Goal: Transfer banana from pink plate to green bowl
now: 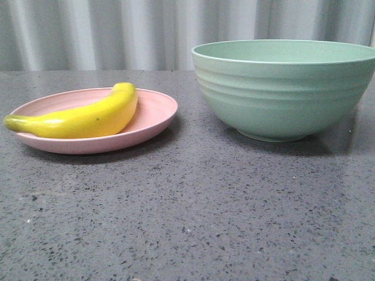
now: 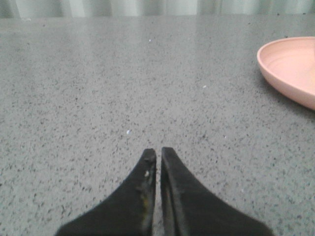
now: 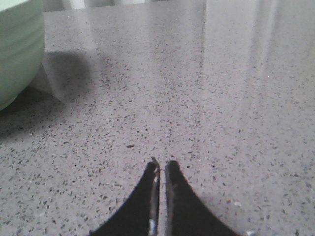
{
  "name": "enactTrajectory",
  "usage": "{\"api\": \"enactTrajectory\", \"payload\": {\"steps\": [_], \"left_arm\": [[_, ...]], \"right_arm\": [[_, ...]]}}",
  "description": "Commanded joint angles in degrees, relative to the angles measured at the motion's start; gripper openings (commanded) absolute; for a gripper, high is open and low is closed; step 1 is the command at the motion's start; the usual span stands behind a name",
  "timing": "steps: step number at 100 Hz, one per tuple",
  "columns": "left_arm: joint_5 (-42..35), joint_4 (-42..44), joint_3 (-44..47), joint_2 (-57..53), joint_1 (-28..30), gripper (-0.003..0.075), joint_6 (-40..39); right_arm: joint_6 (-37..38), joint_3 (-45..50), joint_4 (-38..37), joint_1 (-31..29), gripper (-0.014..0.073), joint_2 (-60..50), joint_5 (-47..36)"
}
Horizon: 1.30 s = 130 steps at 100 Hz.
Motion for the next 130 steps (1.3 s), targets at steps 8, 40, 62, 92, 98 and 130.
{"api": "enactTrajectory", "payload": {"steps": [8,40,62,92,98,130], "left_arm": [[-6.7,0.1,0.4,-1.7,0.1,-0.002,-0.2],[-8.2,0.3,0.4,-1.7,0.1,-0.002,-0.2],[-9.3,0.3,0.4,-1.7,0.1,-0.002,-0.2],[-9.9,0.3,0.4,-1.7,0.1,-0.002,-0.2],[-9.9,0.3,0.4,-1.7,0.1,-0.002,-0.2],[-9.9,1.2,0.4,-1.7,0.1,-0.002,0.0]], "right_arm": [[-0.1,1.3,-0.7,-0.3,-0.0062,-1.0,-8.3],[-0.1,1.3,0.1,-0.3,-0.0062,-1.0,-15.3],[-0.1,1.3,0.1,-0.3,-0.0062,-1.0,-17.1],[-0.1,1.3,0.1,-0.3,-0.0062,-1.0,-17.9],[-0.1,1.3,0.1,-0.3,-0.0062,-1.0,-17.9],[-0.1,1.3,0.1,-0.3,-0.0062,-1.0,-17.9]]}}
